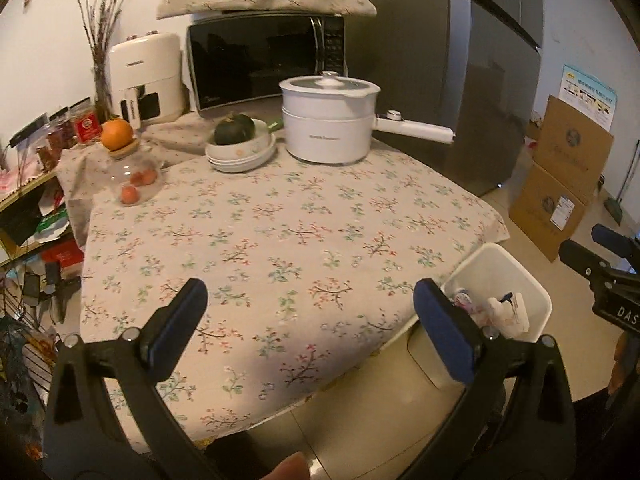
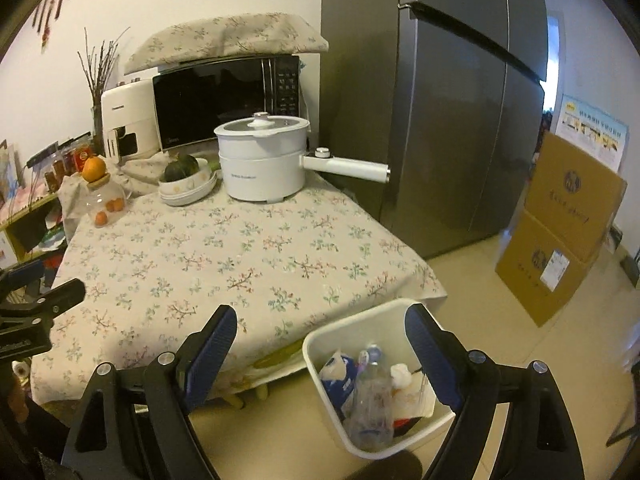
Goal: Collect trash
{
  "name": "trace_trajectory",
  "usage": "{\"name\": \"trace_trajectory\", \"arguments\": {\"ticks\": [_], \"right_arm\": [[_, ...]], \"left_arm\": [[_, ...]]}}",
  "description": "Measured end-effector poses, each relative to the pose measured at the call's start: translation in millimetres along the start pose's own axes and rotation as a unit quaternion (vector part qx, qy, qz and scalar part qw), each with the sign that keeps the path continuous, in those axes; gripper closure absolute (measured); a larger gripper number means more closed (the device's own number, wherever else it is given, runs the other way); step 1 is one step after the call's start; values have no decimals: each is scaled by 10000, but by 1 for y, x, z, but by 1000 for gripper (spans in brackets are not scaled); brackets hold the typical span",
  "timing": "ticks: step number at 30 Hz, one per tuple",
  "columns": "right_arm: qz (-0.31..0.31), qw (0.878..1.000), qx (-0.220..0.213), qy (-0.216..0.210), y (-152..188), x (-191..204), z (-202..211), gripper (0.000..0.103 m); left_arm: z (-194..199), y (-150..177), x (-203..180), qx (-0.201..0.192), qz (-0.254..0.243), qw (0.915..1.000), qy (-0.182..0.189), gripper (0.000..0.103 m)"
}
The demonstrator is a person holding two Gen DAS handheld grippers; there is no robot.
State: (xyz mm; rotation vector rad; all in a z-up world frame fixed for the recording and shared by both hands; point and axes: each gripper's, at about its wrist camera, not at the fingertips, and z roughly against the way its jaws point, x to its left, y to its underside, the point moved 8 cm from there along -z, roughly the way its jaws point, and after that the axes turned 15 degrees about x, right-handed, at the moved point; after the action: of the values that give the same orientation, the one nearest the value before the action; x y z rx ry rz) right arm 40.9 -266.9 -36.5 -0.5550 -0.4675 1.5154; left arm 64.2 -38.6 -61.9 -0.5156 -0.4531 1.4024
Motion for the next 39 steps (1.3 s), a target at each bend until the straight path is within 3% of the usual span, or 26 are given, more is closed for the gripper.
{"name": "trace_trajectory", "arguments": {"ticks": [39], "right_arm": [[79,9998,-142,122,1,2,1,15]], "left_arm": [[6,3,-4,-124,76,9998,144,1]]}}
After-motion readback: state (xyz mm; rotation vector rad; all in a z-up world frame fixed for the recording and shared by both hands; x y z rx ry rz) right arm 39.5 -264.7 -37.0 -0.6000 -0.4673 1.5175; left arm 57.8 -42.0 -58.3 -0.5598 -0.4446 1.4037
